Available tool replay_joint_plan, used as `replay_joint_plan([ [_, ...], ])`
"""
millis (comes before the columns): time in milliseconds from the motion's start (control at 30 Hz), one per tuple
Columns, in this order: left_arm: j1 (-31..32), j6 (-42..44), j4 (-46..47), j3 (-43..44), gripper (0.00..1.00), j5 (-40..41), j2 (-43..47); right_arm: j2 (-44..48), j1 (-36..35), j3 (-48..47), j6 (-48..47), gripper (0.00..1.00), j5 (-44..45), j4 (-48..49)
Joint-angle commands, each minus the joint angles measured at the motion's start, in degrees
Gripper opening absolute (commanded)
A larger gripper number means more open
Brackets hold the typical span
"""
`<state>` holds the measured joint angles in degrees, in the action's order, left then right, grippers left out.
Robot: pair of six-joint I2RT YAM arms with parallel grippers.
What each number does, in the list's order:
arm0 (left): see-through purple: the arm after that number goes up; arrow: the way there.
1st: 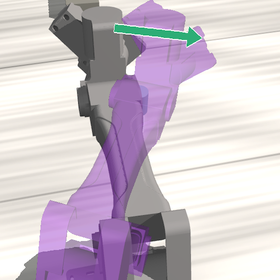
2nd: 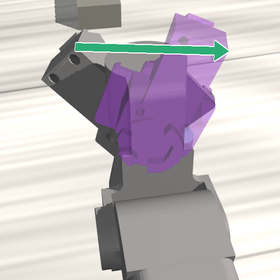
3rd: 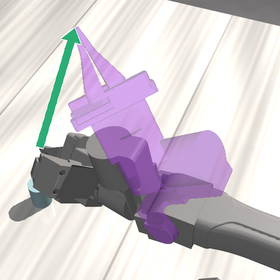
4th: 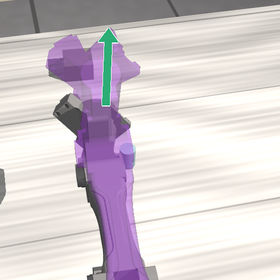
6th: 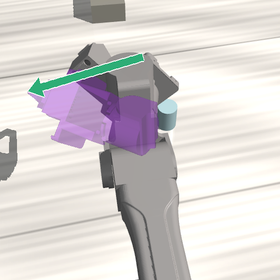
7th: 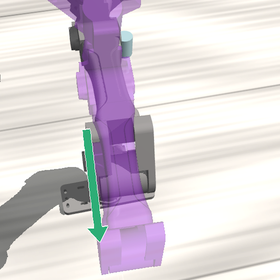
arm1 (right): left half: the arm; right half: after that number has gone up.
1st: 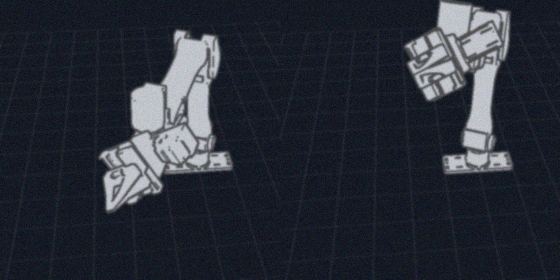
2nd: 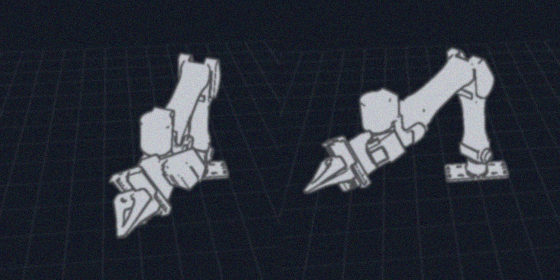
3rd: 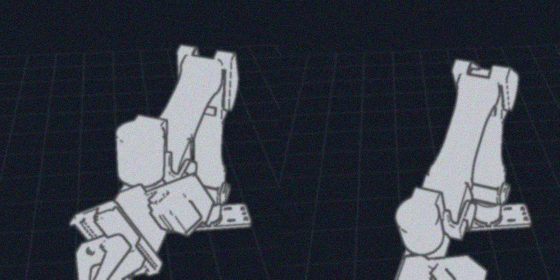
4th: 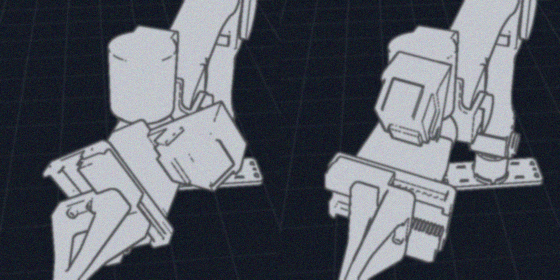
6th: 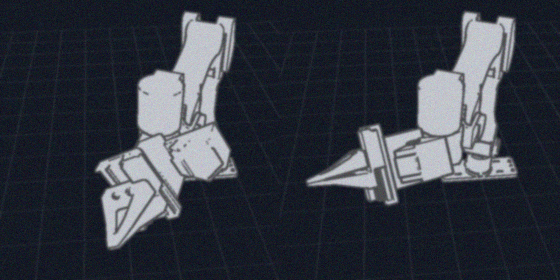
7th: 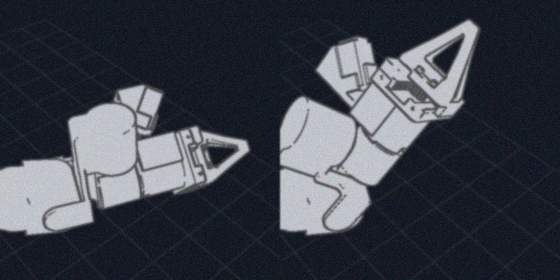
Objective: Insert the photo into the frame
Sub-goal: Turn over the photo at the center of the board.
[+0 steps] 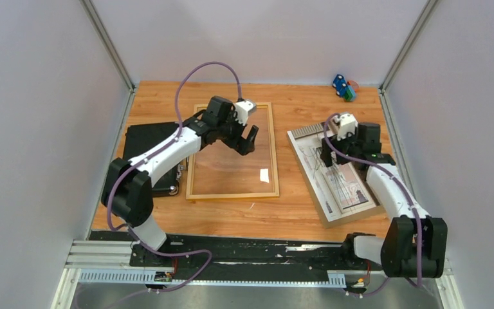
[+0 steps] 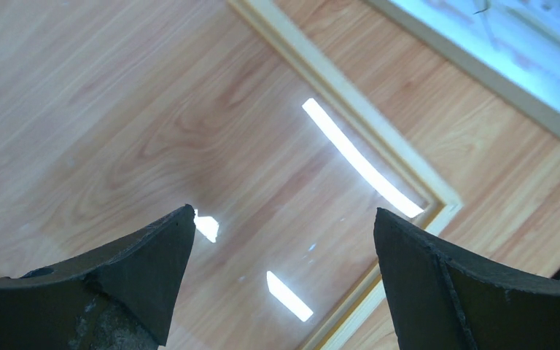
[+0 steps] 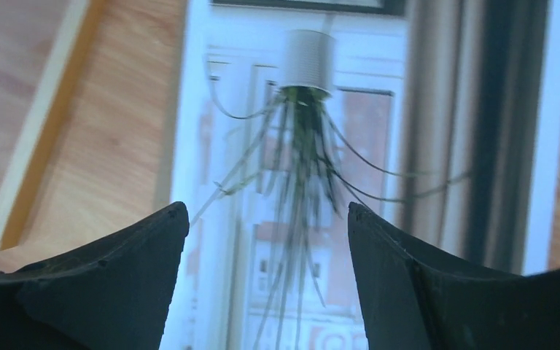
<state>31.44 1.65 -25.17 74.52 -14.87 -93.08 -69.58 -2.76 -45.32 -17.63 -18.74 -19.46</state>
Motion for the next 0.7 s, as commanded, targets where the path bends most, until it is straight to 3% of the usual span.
replay_joint_plan([
  [0,2.8,-9.7,3.9,5.4,1.00,-6.6,-4.9,-2.1,11.0,-3.6,1.0,0.78,-2.4,-0.7],
  [267,7.1,-19.1,3.9,14.4,1.00,-12.9,-16.8,-12.7,25.5,-9.7,-1.7,0.76,-4.5,-1.2],
  [667,14.2,-23.8,0.1,27.7,1.00,-15.5,-32.5,-27.5,34.0,-19.2,-7.9,0.78,-7.2,-3.4],
])
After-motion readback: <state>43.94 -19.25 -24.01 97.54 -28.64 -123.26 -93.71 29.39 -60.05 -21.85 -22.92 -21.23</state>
